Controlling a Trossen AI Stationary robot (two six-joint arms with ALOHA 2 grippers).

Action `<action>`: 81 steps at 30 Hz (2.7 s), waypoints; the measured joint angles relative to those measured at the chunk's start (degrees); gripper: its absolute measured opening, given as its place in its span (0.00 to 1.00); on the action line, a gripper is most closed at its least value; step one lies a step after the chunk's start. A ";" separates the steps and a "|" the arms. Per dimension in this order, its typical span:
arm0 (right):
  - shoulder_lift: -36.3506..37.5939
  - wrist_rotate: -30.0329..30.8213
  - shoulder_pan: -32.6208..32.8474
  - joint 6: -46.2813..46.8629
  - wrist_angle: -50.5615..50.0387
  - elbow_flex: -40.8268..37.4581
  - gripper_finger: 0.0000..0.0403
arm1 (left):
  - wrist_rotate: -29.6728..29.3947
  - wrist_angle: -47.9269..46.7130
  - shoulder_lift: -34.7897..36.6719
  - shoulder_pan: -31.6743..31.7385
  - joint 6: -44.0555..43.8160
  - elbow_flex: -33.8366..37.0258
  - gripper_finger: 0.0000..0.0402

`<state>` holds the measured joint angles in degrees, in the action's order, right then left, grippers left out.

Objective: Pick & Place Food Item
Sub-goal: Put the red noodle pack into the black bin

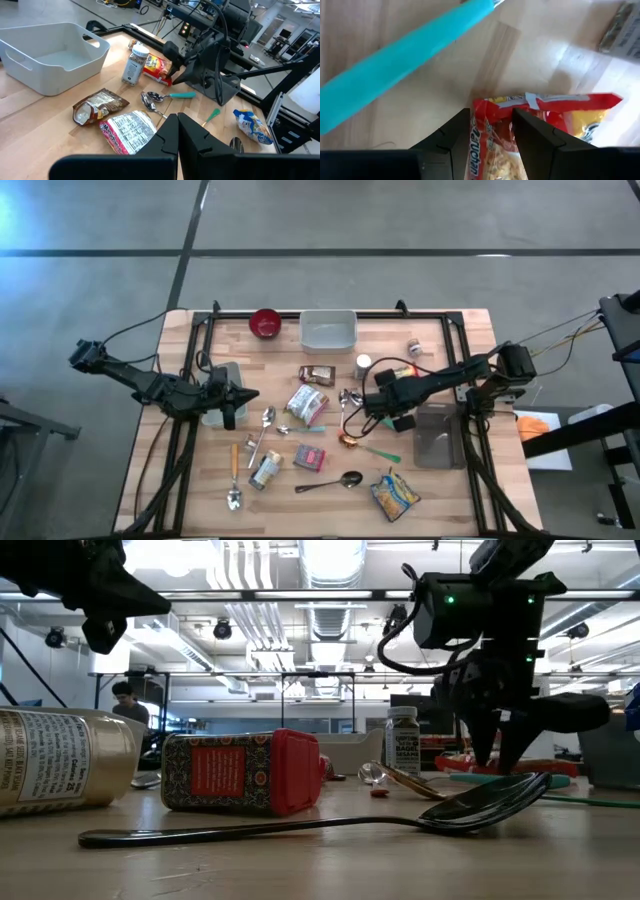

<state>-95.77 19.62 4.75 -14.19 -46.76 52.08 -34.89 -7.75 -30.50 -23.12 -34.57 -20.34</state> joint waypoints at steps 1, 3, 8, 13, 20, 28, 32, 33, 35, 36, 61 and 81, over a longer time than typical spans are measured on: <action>0.00 0.71 0.00 -0.32 0.07 -0.10 0.35 | 0.00 0.00 0.00 0.01 0.00 0.00 0.00; 0.00 1.39 -0.02 -1.06 0.07 -0.46 0.35 | 0.00 0.00 0.00 0.01 0.00 0.00 0.00; 0.00 1.56 -0.02 -1.49 2.09 -2.15 0.35 | 0.00 0.00 -0.02 0.01 0.00 0.00 0.00; 0.13 2.35 0.02 -1.51 4.83 -4.21 0.35 | 0.00 0.00 -0.02 0.01 -0.01 0.00 0.00; 0.10 4.32 0.07 -1.50 5.26 -4.82 0.25 | 0.00 0.02 -0.02 0.01 0.00 0.00 0.00; -0.11 4.79 -0.09 -1.21 5.15 -4.97 0.03 | 0.00 0.02 -0.02 0.01 0.00 0.00 0.00; -0.11 4.76 -0.07 -0.73 5.09 -4.95 0.03 | 0.00 0.02 -0.02 0.01 0.00 0.00 0.00; -0.11 4.74 -0.04 -0.06 4.92 -4.87 0.03 | 0.00 0.02 -0.02 0.01 0.00 0.00 0.00; -0.11 4.49 -0.07 1.73 4.13 -4.28 0.03 | 0.00 0.02 -0.02 0.01 0.00 0.00 0.00; -0.10 4.41 -0.04 2.48 3.49 -3.80 0.03 | 0.00 0.02 -0.02 0.01 0.00 0.00 0.00; 24.16 -3.35 2.90 21.71 1.56 1.76 0.03 | 0.00 0.00 -0.02 0.00 -0.01 0.00 0.00; 38.08 -11.12 11.63 29.61 -1.69 3.74 0.03 | 0.00 -0.02 0.00 0.00 -0.02 0.00 0.00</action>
<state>-57.69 8.51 16.39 15.41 -48.45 55.82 -34.89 -7.77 -30.50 -23.12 -34.59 -20.34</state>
